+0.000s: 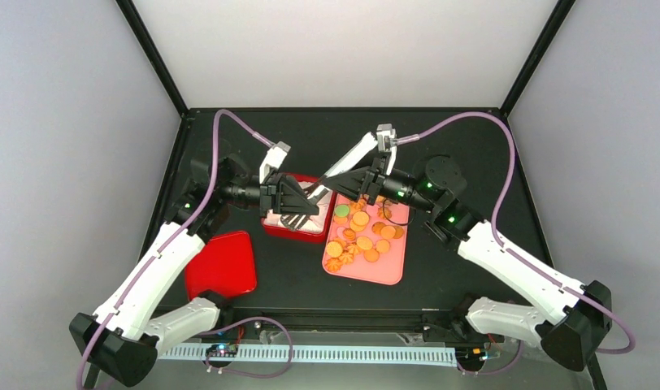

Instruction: Pack the cookies

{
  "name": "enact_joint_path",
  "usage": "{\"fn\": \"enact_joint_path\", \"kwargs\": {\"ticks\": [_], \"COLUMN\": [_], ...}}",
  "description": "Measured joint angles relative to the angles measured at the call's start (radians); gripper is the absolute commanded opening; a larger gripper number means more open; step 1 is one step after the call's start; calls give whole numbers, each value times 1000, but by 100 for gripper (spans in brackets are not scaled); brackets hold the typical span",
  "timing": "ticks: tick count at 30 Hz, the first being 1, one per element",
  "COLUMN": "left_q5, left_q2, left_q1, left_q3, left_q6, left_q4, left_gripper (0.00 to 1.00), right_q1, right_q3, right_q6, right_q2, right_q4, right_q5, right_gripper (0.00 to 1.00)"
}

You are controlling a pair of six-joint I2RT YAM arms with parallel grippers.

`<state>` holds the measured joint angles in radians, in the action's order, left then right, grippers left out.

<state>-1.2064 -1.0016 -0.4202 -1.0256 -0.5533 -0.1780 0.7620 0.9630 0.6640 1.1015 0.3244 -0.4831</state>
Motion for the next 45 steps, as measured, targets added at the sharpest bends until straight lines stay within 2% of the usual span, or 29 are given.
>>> {"fn": "enact_joint_path", "kwargs": {"ticks": [3, 9, 10, 12, 13, 14, 15, 20, 24, 29, 37, 41, 45], "left_q5": [-10, 4, 13, 29, 46, 59, 71, 172, 292, 471, 641, 697, 731], "left_q2": [0, 3, 6, 13, 18, 21, 23, 19, 21, 55, 63, 8, -129], "left_q1": [0, 0, 0, 0, 0, 0, 0, 0, 3, 41, 192, 316, 435], "left_q3": [0, 2, 2, 3, 3, 3, 2, -8, -42, -88, -98, -67, -52], "left_q6": [0, 14, 24, 55, 77, 107, 138, 311, 460, 661, 878, 960, 999], "left_q4": [15, 13, 13, 6, -2, -13, -31, -186, -321, -474, -661, -690, -689], "left_gripper": [2, 2, 6, 21, 34, 51, 59, 77, 91, 96, 98, 99, 98], "right_q1": [0, -6, -6, -6, -6, -6, -5, -5, -5, -5, -5, -5, -5], "right_q3": [-13, -40, -40, -40, -40, -40, -39, -9, 7, -3, -59, -64, -82], "right_q6": [37, 97, 106, 105, 101, 96, 85, -31, -168, -313, -439, -463, -473], "right_q2": [8, 22, 21, 21, 20, 19, 18, 4, -27, -51, -9, 57, 107], "right_q4": [53, 126, 132, 139, 136, 124, 106, -69, -234, -376, -441, -420, -387], "right_q5": [-14, -25, -26, -25, -25, -24, -20, 60, 184, 349, 546, 619, 670], "right_gripper": [56, 38, 38, 38, 38, 38, 38, 38, 38, 40, 42, 42, 43]}}
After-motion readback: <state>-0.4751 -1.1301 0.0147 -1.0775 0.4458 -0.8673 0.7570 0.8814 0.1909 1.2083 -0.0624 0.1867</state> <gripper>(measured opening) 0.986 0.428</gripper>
